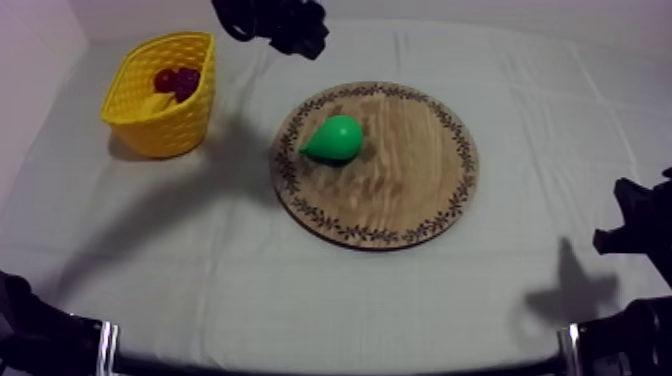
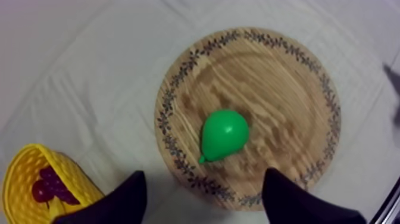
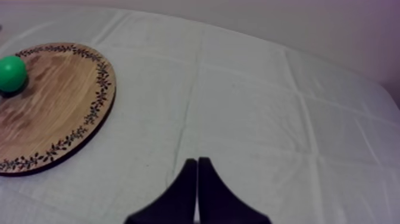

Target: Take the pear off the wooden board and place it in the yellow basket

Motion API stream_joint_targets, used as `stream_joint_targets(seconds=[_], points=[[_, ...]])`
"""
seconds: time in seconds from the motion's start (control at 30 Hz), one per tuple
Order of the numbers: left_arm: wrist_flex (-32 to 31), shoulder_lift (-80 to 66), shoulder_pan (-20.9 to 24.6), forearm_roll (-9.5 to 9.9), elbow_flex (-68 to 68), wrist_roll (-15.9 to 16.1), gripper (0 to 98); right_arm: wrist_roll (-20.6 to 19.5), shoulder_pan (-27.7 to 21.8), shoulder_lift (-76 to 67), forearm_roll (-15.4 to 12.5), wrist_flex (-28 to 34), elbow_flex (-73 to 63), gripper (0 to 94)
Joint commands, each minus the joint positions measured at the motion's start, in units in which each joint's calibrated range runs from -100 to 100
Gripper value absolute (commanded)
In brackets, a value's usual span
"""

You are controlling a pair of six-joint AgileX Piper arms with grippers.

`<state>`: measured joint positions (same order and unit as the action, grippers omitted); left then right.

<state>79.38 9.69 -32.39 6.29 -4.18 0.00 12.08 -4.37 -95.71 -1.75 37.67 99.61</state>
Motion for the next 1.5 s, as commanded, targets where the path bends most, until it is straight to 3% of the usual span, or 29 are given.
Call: stream_joint_targets(seconds=[0.0,0.23,0.43,0.93,1.47], points=[[1.5,0.3,0.1,-0.64,0.7,2.8,86.7,0.0,0.0,0.0,0.0,0.0,0.1,0.3],[1.7,2.0,0.3,-2.47,1.0,4.6,95.0,0.0,0.0,0.0,0.0,0.0,0.1,0.3],[-3.4,5.3,0.4,-3.23,4.2,5.9,95.5,0.0,0.0,0.0,0.0,0.0,0.1,0.3],[-15.6,20.5,-0.2,-2.37,4.6,6.9,94.6,0.0,0.0,0.0,0.0,0.0,0.1,0.3],[-20.2,31.1,0.1,-2.45,-0.4,8.4,88.1,0.0,0.0,0.0,0.0,0.0,0.1,0.3]])
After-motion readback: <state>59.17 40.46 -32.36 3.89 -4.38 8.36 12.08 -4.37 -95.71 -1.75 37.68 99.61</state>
